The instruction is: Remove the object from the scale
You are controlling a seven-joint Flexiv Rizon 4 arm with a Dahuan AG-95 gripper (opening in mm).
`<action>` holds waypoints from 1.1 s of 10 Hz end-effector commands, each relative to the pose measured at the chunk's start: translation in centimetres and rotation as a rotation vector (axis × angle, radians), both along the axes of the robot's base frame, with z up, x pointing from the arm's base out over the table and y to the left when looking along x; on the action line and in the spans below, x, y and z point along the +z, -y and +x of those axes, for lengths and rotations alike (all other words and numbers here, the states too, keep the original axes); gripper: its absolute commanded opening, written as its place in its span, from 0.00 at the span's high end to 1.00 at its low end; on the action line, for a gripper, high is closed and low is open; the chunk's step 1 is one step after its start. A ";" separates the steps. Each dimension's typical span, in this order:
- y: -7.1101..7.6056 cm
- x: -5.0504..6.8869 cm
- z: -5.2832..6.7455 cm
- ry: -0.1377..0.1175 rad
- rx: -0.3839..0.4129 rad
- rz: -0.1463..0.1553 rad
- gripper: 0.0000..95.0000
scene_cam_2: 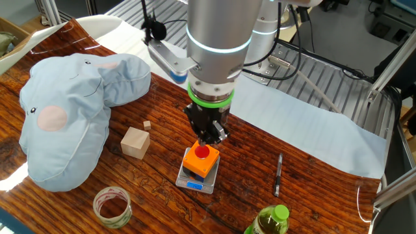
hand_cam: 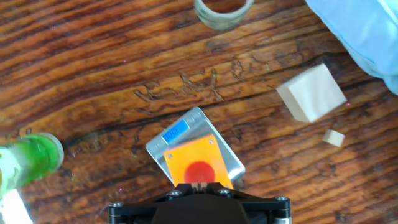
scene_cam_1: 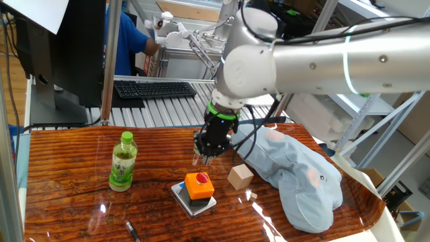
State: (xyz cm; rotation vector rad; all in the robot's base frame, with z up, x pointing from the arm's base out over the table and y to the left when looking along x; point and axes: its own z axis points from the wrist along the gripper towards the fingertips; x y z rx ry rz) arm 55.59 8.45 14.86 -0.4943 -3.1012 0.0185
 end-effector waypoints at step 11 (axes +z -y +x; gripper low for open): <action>-0.2 -3.4 -0.1 0.042 -0.050 0.007 0.60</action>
